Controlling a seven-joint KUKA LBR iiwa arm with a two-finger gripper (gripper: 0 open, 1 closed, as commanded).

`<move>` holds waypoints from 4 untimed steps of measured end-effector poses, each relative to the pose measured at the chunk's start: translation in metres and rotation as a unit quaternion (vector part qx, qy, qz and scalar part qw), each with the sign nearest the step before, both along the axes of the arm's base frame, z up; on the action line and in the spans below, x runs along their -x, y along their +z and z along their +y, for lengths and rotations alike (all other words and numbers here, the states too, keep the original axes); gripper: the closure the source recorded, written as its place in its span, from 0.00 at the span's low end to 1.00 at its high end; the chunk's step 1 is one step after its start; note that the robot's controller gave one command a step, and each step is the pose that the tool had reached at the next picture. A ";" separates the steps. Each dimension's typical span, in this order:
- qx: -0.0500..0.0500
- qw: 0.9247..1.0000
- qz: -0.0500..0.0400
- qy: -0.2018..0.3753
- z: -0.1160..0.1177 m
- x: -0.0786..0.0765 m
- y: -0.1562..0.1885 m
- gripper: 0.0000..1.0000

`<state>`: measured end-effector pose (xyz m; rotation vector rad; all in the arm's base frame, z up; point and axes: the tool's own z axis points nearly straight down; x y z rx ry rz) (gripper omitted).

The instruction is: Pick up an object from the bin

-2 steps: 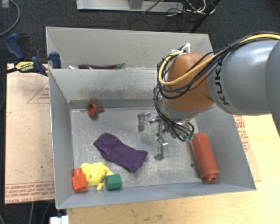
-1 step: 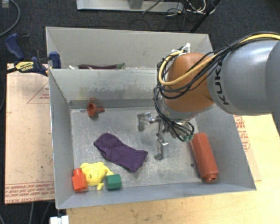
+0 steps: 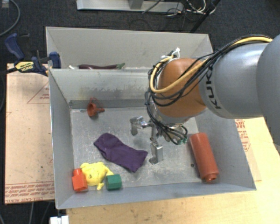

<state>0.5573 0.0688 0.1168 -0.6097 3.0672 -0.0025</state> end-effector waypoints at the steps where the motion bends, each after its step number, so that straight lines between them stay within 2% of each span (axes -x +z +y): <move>1: -0.002 0.999 0.001 0.036 0.037 -0.008 -0.038 1.00; 2: -0.002 0.999 0.001 0.036 0.037 -0.008 -0.038 1.00; 3: -0.003 1.000 -0.001 0.011 0.042 -0.009 0.073 1.00; 4: -0.003 1.000 -0.001 0.011 0.042 -0.009 0.073 1.00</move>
Offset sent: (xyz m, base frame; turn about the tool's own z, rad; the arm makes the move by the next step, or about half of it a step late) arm 0.0000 0.0000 0.0000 0.0000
